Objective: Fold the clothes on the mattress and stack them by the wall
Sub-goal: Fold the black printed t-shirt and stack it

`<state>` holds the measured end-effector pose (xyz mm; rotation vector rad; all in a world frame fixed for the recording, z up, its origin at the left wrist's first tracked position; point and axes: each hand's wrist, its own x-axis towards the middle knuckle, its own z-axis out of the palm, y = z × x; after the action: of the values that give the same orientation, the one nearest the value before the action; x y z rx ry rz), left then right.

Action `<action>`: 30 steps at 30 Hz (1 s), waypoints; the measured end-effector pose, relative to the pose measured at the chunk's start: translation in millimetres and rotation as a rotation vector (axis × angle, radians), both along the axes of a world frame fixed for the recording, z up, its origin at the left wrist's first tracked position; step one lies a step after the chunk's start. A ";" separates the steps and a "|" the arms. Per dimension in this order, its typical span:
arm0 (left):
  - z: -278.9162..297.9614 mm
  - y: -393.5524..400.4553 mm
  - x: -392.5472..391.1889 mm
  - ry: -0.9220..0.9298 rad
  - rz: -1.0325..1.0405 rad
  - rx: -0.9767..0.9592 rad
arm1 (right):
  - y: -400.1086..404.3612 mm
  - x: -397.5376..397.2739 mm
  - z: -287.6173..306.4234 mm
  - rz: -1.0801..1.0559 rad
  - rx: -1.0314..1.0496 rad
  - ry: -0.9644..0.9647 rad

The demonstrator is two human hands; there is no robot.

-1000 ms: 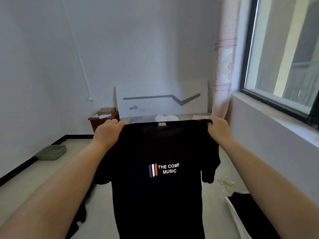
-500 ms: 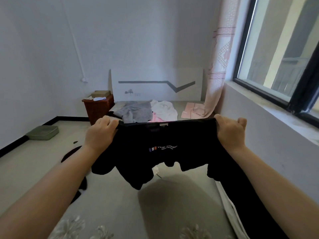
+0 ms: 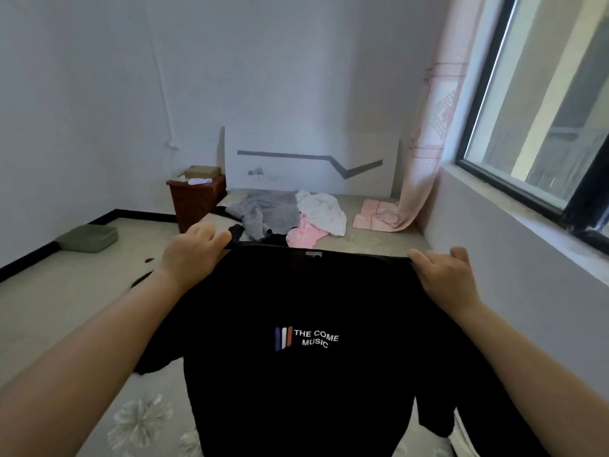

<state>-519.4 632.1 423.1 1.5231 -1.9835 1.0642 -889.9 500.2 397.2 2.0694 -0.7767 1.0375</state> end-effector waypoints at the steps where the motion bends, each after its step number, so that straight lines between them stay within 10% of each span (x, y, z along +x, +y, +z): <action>1: -11.7 -7.1 3.6 0.013 0.012 0.019 | -6.3 5.3 -13.0 0.016 0.045 0.016; 15: -245.5 -169.7 54.5 0.177 0.121 0.462 | -155.0 68.2 -245.4 -0.093 0.564 0.246; 30: -368.4 -327.0 105.0 0.242 0.240 0.771 | -301.0 131.8 -357.2 -0.469 1.161 0.303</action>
<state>-414.4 305.1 54.6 2.1837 -2.1818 0.1310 -758.1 199.2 40.0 2.5998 -1.8558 -0.0961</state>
